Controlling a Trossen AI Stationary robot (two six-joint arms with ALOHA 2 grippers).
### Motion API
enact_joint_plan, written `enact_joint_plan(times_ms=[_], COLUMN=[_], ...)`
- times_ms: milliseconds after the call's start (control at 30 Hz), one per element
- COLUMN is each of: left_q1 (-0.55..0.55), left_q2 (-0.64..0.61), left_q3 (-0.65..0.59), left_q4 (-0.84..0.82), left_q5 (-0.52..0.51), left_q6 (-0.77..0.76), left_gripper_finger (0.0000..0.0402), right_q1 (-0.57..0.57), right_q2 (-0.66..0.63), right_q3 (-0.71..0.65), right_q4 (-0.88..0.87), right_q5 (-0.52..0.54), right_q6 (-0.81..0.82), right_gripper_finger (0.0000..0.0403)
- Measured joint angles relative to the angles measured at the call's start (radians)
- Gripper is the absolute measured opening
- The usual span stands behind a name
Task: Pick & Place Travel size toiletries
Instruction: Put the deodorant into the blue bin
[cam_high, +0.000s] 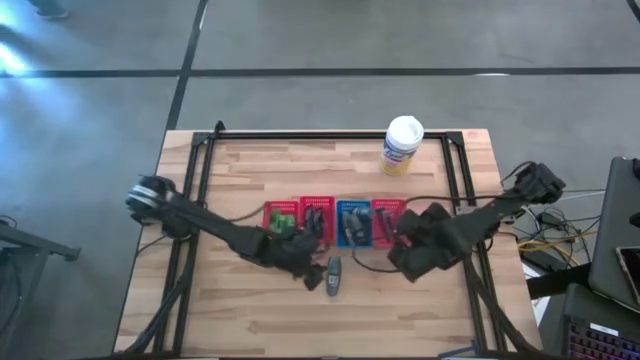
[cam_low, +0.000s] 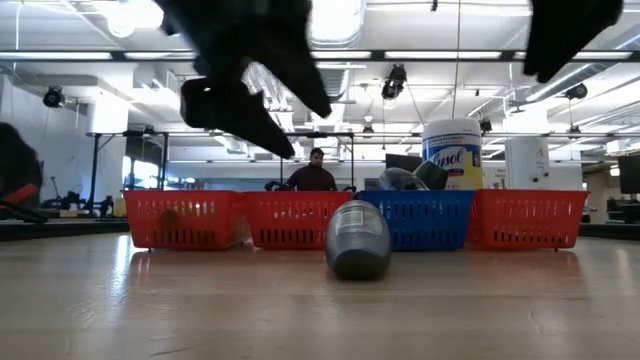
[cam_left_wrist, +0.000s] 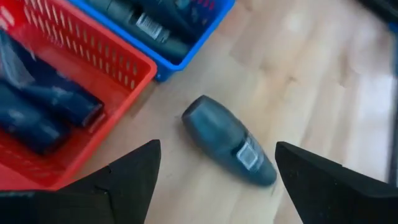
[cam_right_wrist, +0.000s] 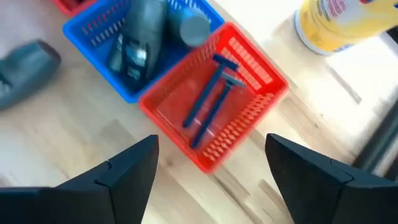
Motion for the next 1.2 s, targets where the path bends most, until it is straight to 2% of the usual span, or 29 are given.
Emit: enact_joint_plan(times_ms=[300, 500, 600, 833, 967, 1200], left_q1=[0.003, 0.01, 0.011, 0.03, 0.034, 0.039], left_q2=[0.342, 0.474, 0.508, 0.567, 0.586, 0.601], left_q3=[0.496, 0.71, 0.755, 0.746, 0.746, 0.746], left_q4=[-0.529, -0.671, -0.678, -0.651, -0.604, -0.626], left_q5=[-0.021, 0.03, 0.032, 0.041, 0.044, 0.049], left_q6=[-0.307, -0.412, -0.445, -0.542, -0.54, -0.535], left_gripper_finger=[0.0321, 0.0321, 0.0321, 0.0321, 0.0321, 0.0321], right_q1=[0.057, 0.061, 0.061, 0.065, 0.065, 0.065], right_q2=[-0.183, -0.285, -0.319, -0.34, -0.34, -0.34], right_q3=[-0.098, -0.18, -0.217, -0.248, -0.251, -0.253], right_q4=[-0.022, -0.016, -0.01, -0.004, -0.003, 0.0], right_q5=[-0.046, -0.047, -0.046, -0.047, -0.047, -0.046], right_q6=[0.001, 0.011, 0.035, 0.031, 0.025, 0.007], right_gripper_finger=[0.0316, 0.0337, 0.0345, 0.0357, 0.0358, 0.0346])
